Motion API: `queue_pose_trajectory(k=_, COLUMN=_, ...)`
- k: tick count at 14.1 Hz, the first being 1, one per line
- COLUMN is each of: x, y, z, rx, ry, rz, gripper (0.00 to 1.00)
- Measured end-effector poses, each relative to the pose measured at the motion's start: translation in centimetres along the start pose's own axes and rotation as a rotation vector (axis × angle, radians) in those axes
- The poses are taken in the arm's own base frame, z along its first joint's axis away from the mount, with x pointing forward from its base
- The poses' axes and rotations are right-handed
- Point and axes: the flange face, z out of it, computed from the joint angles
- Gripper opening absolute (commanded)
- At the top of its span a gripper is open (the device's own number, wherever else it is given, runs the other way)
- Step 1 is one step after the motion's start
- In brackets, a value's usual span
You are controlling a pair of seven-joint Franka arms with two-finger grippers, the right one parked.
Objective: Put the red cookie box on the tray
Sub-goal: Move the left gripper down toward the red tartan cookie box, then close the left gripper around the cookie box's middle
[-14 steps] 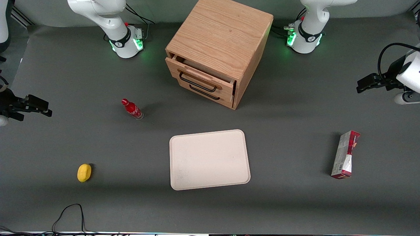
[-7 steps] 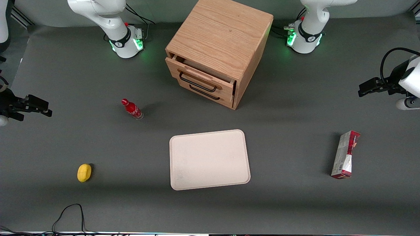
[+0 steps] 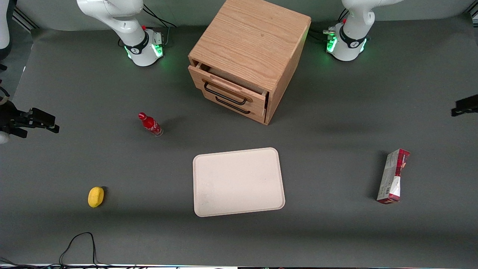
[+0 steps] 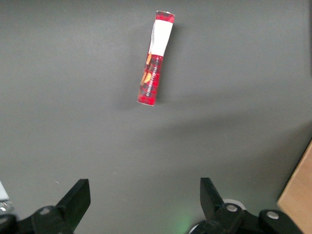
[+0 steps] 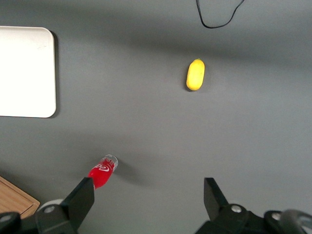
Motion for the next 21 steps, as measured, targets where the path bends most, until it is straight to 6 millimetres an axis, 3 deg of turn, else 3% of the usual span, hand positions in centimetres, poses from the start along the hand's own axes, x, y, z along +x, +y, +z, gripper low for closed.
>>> queue_pose_trajectory(k=2, x=1.5, y=-0.9, z=0.7, rx=-0.01, ry=-0.021, rz=0.048, gripper=1.0)
queue_pose_trajectory(k=6, x=4.6, y=1.6, z=3.5, rx=-0.007, ry=-0.036, rz=0.089, gripper=1.0)
queue_pose_trajectory(k=8, x=7.4, y=2.9, z=7.9, rx=0.007, ry=-0.02, rz=0.115, gripper=1.0)
queue_pose_trajectory(k=10, x=9.7, y=3.2, z=14.3, rx=0.02, ry=0.006, rz=0.132, gripper=1.0)
queue_pose_trajectory(k=13, x=11.6, y=2.6, z=24.2, rx=0.02, ry=0.008, rz=0.135, gripper=1.0)
queue_pose_trajectory(k=15, x=12.4, y=2.3, z=28.8, rx=0.016, ry=-0.001, rz=0.135, gripper=1.0)
queue_pose_trajectory(k=18, x=13.2, y=1.9, z=33.0, rx=0.011, ry=-0.01, rz=0.135, gripper=1.0)
queue_pose_trajectory(k=21, x=13.4, y=1.8, z=33.9, rx=0.011, ry=-0.01, rz=0.136, gripper=0.98)
